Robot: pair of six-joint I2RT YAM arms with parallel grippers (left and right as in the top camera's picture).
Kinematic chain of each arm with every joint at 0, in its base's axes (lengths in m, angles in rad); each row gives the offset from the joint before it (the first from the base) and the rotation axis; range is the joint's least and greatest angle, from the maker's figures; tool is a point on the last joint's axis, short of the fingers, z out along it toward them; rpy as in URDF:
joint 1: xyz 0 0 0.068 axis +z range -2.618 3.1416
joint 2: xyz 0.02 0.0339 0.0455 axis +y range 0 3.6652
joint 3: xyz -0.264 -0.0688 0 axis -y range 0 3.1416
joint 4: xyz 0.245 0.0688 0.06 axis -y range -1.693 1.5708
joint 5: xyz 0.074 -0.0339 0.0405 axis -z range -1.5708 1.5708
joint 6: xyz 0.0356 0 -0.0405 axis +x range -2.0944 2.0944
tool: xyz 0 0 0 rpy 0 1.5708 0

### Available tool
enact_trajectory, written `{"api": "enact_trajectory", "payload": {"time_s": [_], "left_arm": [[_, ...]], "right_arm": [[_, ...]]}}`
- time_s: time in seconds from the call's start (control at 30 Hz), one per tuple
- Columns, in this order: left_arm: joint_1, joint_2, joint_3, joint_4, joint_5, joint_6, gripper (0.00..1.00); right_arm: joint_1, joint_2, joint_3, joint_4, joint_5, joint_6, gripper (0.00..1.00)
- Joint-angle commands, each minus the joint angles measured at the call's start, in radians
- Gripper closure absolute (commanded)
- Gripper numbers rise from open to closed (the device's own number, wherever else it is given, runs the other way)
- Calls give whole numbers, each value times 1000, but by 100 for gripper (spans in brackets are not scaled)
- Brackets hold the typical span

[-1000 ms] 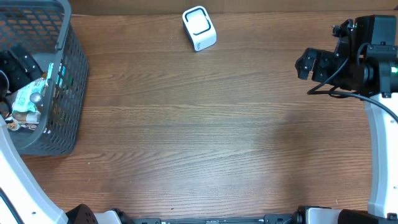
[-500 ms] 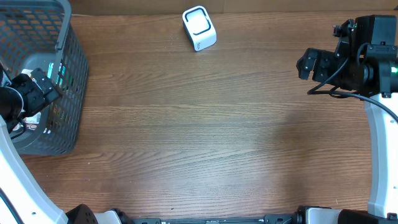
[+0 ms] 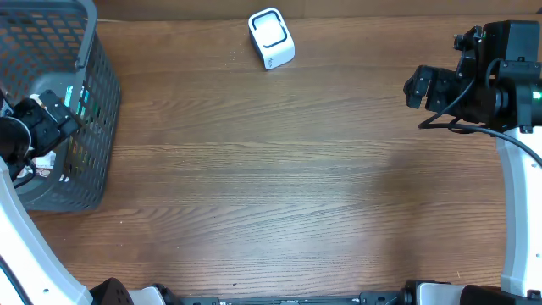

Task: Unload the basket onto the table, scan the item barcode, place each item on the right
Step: 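Lower the left gripper into the basket and grasp the yellow bottle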

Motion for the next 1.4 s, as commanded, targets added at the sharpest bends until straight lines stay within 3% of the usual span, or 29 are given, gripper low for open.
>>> {"api": "enact_trajectory", "payload": {"time_s": [0.0,0.9,1.23,1.37], "left_arm": [[2,2,17,10,-10,-11,0],[2,2,16,33,-41,-10,0],[2,3,16,51,-192,2,0],[2,13,16,113,-168,102,1]], "right_arm": [[-2,-13,22,2,10,3,0],[-2,-13,22,2,10,3,0],[-2,-13,22,2,10,3,0],[-2,-13,22,2,10,3,0]]}}
